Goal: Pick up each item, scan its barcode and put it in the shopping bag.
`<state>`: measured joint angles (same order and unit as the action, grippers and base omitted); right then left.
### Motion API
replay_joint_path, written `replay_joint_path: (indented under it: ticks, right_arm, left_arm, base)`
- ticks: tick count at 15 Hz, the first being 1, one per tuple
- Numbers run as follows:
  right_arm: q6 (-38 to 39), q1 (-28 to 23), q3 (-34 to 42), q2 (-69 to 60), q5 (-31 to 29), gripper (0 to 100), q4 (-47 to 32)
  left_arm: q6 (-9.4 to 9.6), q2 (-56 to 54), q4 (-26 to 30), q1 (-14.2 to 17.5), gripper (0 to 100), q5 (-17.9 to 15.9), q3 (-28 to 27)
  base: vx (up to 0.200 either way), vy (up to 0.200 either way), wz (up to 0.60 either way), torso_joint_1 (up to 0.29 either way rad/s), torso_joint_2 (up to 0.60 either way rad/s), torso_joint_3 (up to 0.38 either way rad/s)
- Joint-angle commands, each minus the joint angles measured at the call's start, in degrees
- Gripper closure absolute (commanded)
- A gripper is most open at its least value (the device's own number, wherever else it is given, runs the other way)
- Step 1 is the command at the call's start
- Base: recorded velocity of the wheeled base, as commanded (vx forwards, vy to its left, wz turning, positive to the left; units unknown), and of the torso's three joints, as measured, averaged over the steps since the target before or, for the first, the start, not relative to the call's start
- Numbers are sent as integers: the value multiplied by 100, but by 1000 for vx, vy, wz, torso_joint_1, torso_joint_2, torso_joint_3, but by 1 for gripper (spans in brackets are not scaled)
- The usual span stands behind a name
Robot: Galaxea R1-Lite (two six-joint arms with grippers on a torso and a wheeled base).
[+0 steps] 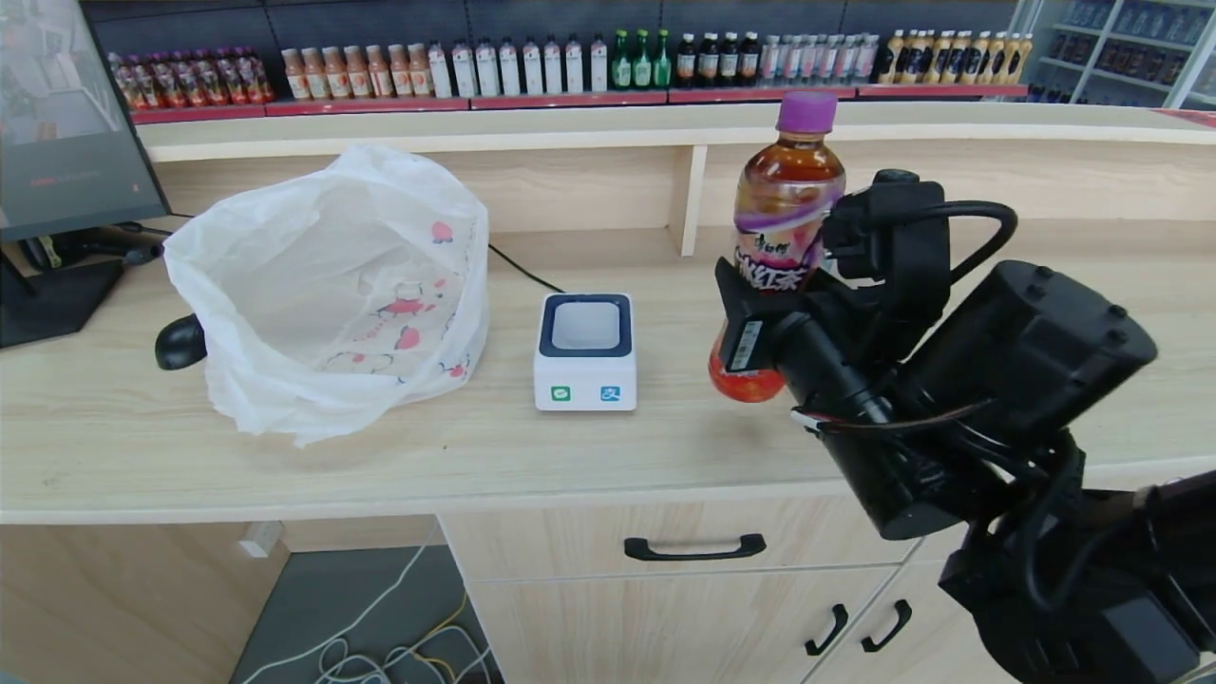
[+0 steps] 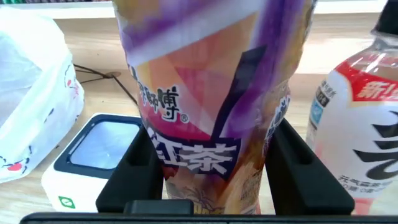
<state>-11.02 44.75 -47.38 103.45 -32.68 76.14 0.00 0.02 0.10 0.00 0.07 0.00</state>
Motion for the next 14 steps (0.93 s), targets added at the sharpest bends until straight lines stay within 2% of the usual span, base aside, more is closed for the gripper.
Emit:
replay_joint_path:
  ticks: [1,5,11,14]
  right_arm:
    - [-67,148,414,-703,-10,100,6]
    - [-23,376,1205,-1275,-10,100,41]
    - [-23,710,1908,-1872,-19,100,59]
    - [-41,1053,2304,-2083,-19,100,94]
  left_arm:
    - [0,-2,-1,0,0,1,0]
    - [0,-2,-1,-9,0,1,0]
    - [0,-2,-1,0,0,1,0]
    - [0,-2,-1,0,0,1,0]
  base:
    - [0,0,0,0,0,0]
    - [0,0,0,0,0,0]
    - [0,0,0,0,0,0]
    - [0,0,0,0,0,0]
